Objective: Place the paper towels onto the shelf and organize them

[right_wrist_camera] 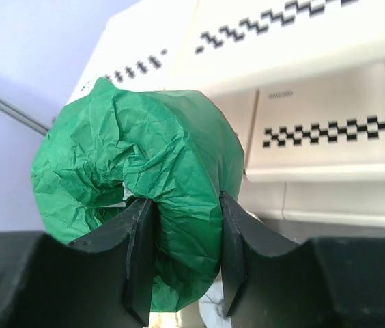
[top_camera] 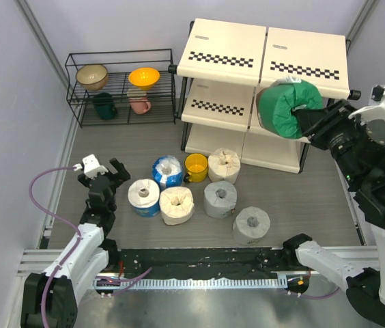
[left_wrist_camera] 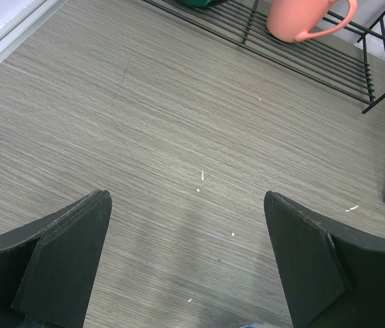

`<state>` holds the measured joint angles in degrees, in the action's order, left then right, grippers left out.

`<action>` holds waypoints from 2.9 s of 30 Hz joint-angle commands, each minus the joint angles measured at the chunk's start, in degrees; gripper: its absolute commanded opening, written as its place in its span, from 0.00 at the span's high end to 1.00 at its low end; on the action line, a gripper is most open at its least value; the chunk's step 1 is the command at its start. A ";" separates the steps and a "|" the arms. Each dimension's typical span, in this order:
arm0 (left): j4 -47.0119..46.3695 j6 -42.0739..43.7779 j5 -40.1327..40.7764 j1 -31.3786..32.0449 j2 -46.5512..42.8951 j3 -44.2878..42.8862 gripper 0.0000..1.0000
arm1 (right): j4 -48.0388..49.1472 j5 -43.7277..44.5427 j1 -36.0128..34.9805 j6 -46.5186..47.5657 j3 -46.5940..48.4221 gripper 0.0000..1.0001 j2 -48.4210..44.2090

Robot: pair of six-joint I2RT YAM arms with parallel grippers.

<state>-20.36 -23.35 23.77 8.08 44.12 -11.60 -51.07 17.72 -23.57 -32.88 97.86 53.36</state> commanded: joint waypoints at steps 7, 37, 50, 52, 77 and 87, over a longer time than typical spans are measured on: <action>-2.40 0.50 0.49 -0.17 0.35 -2.29 0.00 | 5.89 4.60 -0.25 4.49 16.98 0.75 9.03; -2.58 0.24 0.66 -0.25 -0.35 -1.85 0.00 | 20.12 -4.88 -0.25 11.70 44.87 0.76 43.22; -3.63 -0.29 -0.13 -0.25 0.62 -1.94 0.00 | 21.98 -7.70 -0.25 10.38 44.00 0.76 46.39; -3.63 -0.29 -0.13 -0.17 0.44 -1.85 0.00 | 21.89 -7.87 -0.25 10.56 43.73 0.76 46.39; -3.11 -0.73 0.93 -0.17 0.79 -2.11 0.00 | 22.77 -7.96 -0.25 10.03 43.11 0.52 49.47; -3.11 -0.81 0.93 -0.25 0.71 -2.12 0.00 | 24.00 -7.34 -0.25 10.74 43.55 0.41 48.77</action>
<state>-21.12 -23.64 23.97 8.08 44.99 -11.86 -30.83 10.39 -23.57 -22.63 140.25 103.66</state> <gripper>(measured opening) 0.996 0.585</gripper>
